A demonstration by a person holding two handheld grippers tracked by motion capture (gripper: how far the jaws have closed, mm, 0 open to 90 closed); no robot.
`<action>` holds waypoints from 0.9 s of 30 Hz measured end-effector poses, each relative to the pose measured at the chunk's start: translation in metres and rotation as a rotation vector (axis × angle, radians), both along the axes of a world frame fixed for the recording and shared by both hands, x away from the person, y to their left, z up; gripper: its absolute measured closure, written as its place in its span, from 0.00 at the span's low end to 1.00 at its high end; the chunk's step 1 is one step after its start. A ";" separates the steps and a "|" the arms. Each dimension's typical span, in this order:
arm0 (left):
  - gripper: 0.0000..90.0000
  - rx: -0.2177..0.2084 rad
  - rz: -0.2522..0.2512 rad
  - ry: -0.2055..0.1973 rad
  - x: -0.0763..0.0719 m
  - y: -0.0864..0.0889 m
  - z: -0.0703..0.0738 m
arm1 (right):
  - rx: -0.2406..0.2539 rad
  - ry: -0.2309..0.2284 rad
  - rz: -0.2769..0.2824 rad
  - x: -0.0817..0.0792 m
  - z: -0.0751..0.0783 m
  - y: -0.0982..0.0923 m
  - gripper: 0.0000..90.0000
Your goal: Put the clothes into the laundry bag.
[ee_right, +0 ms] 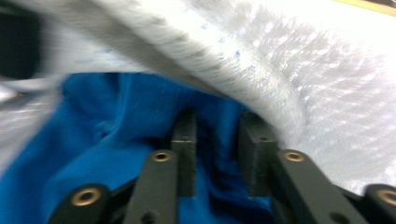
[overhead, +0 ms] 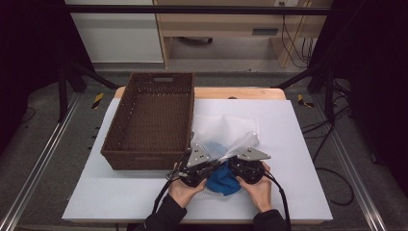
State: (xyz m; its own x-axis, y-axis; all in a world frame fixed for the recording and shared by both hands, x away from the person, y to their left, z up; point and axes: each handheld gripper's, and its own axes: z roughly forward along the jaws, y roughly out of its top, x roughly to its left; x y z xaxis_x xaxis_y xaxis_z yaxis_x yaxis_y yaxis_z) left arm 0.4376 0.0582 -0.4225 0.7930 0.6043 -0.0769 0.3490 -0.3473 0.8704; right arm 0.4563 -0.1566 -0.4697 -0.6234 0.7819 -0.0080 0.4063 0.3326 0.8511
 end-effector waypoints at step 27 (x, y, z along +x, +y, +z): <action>0.99 0.015 -0.002 -0.001 0.002 0.000 0.001 | 0.001 0.179 0.084 -0.028 -0.014 -0.003 0.85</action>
State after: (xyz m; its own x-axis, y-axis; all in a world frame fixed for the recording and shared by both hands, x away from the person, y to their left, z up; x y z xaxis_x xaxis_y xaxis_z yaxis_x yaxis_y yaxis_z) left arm 0.4395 0.0583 -0.4216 0.7941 0.6041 -0.0669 0.3476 -0.3611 0.8653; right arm 0.4283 -0.1598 -0.4839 -0.6780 0.7267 0.1100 0.5222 0.3709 0.7679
